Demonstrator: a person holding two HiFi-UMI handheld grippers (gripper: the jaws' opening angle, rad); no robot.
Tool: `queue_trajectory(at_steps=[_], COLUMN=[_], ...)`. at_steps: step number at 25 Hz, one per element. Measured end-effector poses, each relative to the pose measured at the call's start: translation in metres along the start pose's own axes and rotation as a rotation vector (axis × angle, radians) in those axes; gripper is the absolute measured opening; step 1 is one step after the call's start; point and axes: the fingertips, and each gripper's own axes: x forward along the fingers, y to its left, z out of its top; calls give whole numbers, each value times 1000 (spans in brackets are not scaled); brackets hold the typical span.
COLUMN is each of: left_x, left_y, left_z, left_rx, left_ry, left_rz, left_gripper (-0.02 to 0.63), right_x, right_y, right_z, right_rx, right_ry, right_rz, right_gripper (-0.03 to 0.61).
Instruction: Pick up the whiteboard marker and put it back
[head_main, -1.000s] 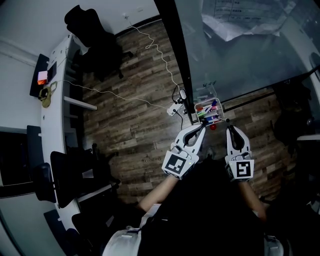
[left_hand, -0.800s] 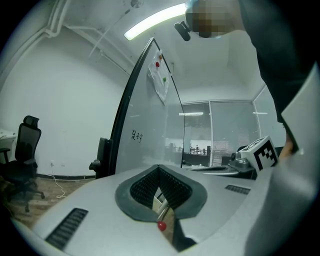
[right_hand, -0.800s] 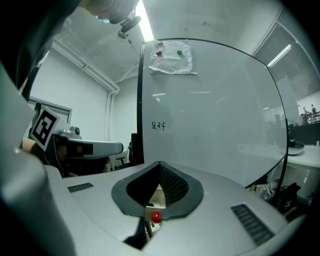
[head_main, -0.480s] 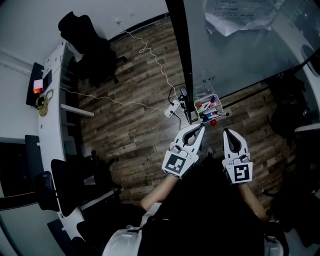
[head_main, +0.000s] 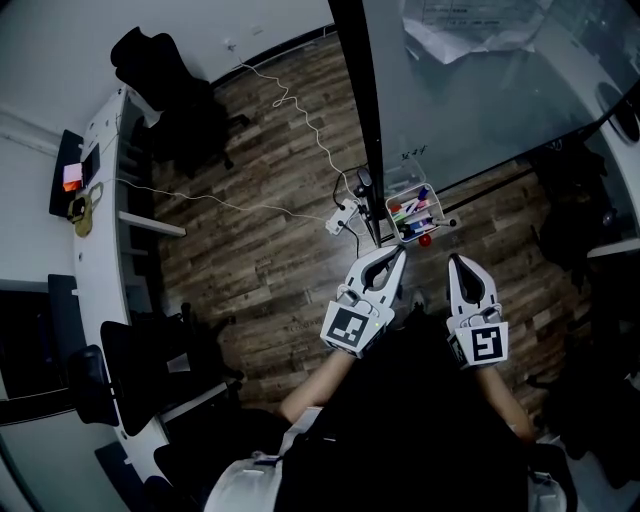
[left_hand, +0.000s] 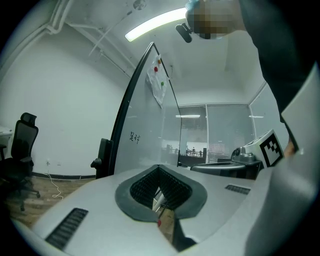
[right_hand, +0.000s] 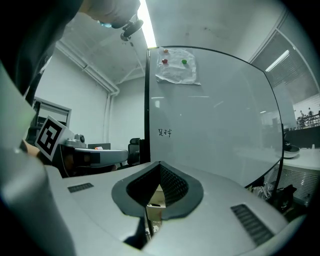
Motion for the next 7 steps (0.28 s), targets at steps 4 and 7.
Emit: queue_trajectory(at_steps=[4, 7], left_x=[-2, -4], left_y=[0, 1], left_z=[-2, 0], left_rx=[1, -2], left_ry=[4, 1], left_rz=[-4, 8], left_gripper=[8, 8], right_x=[1, 4], right_y=[2, 5], right_z=[3, 7], right_rx=[-3, 2], right_ry=[-17, -43], right_rz=[5, 17], right_gripper=[14, 14])
